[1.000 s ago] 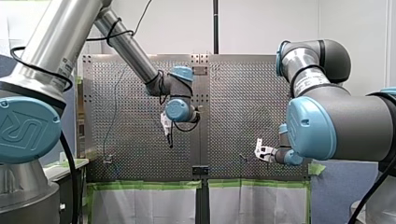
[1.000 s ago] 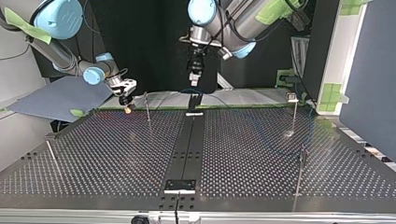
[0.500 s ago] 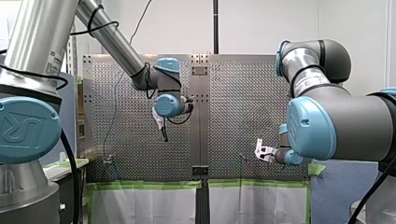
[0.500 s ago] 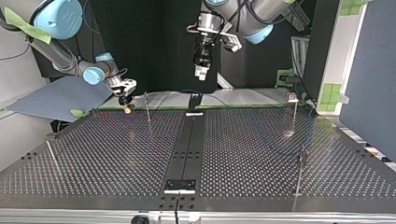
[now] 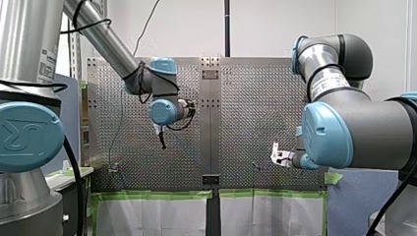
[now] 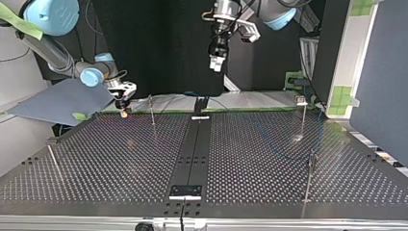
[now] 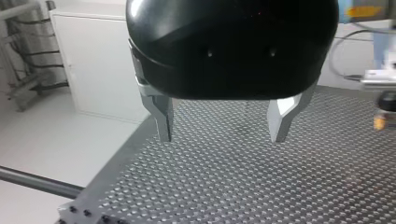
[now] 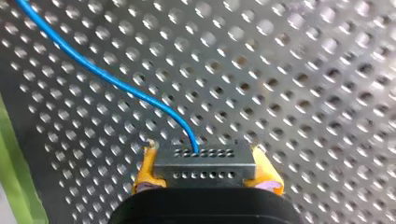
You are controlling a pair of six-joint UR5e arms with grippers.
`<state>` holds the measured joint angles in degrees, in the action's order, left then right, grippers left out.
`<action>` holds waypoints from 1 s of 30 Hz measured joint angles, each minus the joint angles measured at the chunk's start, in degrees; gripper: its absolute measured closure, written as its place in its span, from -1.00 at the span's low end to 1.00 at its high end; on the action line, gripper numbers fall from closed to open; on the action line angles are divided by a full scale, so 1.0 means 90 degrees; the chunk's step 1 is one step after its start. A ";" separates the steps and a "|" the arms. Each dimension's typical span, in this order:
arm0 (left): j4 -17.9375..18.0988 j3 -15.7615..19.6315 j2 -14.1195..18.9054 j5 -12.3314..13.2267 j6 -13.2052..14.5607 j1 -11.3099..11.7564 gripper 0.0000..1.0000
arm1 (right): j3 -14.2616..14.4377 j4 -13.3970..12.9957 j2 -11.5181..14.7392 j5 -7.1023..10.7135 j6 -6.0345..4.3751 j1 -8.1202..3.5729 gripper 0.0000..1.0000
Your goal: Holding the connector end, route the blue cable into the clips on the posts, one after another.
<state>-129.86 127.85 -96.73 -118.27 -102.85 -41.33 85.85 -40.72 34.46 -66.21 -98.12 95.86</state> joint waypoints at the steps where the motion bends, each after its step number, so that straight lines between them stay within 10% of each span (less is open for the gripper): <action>1: -0.0017 0.0057 0.0000 0.0006 0.0002 0.0000 -1.00 | 0.0055 -0.0002 0.0057 -0.0057 0.0000 -0.0009 1.00; 13: -0.0234 0.0597 0.0002 -0.0016 0.0011 0.0001 -1.00 | 0.0662 -0.0117 0.0805 -0.0647 -0.0129 -0.0097 1.00; 30: -0.0192 0.0606 0.0003 -0.0018 0.0021 0.0001 -1.00 | 0.0702 -0.0212 0.1424 -0.0564 -0.0223 -0.0069 1.00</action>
<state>-131.59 133.31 -96.71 -118.43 -102.66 -41.32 92.16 -42.63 47.27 -71.29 -100.12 95.23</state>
